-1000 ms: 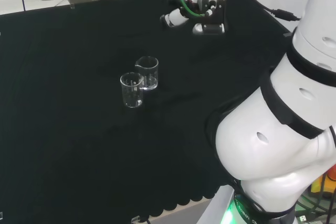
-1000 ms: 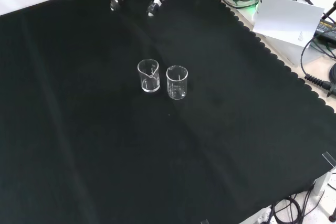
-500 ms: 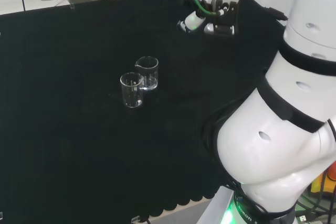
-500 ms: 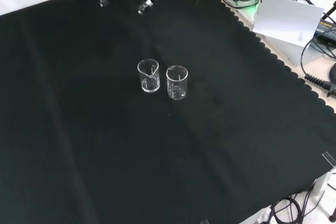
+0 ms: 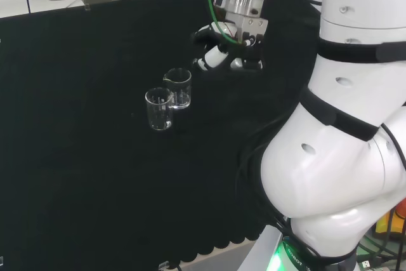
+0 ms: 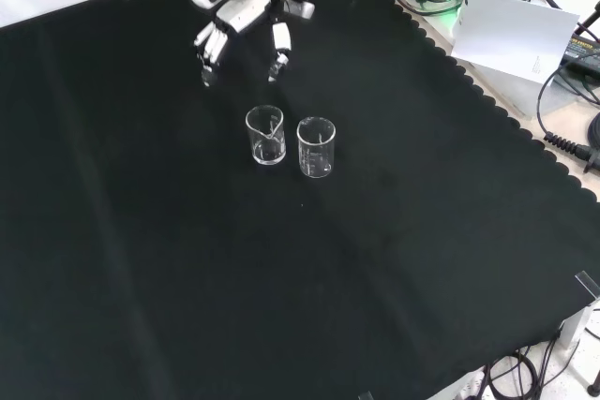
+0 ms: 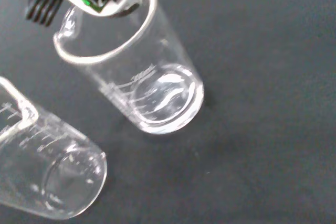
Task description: Pick up the beaker on the right.
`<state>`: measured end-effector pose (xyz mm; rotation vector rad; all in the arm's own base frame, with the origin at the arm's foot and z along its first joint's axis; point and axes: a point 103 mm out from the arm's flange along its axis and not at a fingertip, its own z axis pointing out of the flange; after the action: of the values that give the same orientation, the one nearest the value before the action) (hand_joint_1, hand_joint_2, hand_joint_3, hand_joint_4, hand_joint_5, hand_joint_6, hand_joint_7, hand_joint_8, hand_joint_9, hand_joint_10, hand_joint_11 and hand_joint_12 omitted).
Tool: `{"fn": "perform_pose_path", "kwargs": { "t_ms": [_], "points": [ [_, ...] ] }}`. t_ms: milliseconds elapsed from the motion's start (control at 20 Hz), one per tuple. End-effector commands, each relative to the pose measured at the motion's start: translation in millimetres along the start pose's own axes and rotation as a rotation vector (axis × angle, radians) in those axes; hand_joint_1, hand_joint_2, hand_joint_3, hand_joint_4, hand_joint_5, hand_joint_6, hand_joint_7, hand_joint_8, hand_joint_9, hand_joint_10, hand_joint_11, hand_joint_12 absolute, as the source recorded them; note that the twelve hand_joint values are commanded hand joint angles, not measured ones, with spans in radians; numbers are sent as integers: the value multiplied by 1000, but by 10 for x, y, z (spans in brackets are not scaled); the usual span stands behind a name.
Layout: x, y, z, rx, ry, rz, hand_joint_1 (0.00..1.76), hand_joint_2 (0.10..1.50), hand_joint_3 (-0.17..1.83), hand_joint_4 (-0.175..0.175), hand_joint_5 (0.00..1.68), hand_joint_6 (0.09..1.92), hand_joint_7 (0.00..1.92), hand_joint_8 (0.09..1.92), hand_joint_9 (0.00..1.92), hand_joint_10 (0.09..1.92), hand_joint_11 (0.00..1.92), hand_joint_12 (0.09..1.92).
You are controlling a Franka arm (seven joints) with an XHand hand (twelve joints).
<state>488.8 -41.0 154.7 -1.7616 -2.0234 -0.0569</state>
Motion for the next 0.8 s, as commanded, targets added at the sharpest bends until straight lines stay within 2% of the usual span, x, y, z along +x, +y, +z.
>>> {"fn": "perform_pose_path", "kwargs": {
  "t_ms": [50, 250, 500, 600, 800],
  "points": [
    [-24, 47, 159, 3, 49, -89, 875, 544, 698, -56, 513, 87, 366, 731, 498, 690, 111, 1413],
    [-64, 8, 246, 14, 60, -125, 862, 530, 689, -59, 515, 87, 425, 748, 547, 689, 134, 1416],
    [-86, -21, 357, 16, 110, -160, 852, 518, 675, -62, 513, 87, 507, 763, 635, 654, 165, 1407],
    [-100, -7, 428, 19, 135, -170, 843, 511, 661, -63, 500, 87, 453, 762, 584, 647, 161, 1409],
    [-132, 44, 533, -18, 175, -174, 837, 506, 640, -70, 475, 87, 365, 788, 494, 682, 138, 1414]
  ]
}}
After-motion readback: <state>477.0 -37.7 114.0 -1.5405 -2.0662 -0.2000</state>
